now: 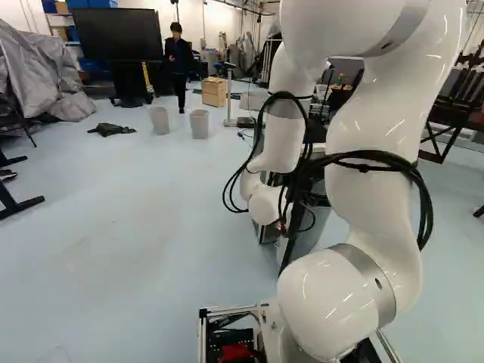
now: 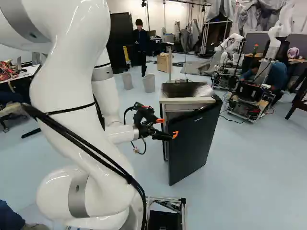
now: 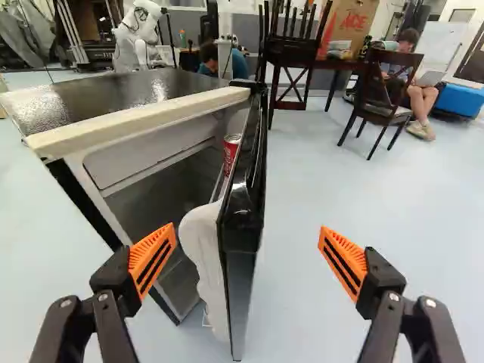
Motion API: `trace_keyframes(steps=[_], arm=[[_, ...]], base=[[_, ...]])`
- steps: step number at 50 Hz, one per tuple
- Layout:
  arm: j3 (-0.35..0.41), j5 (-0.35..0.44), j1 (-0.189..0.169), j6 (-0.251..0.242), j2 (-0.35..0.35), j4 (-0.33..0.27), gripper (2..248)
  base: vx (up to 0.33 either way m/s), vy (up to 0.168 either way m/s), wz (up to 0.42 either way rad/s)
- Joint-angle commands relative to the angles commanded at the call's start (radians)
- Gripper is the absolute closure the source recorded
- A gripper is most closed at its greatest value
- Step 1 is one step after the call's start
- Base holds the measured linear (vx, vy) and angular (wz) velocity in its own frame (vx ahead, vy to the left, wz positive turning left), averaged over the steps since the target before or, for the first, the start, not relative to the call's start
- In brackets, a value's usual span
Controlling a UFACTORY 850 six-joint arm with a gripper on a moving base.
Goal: Grab a drink from the fridge
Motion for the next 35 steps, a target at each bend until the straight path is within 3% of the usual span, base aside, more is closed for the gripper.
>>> trace_keyframes(steps=[35], arm=[[0.120,0.064,-0.086,0.000,0.082,0.000,3]], base=[[0.000,0.000,0.000]])
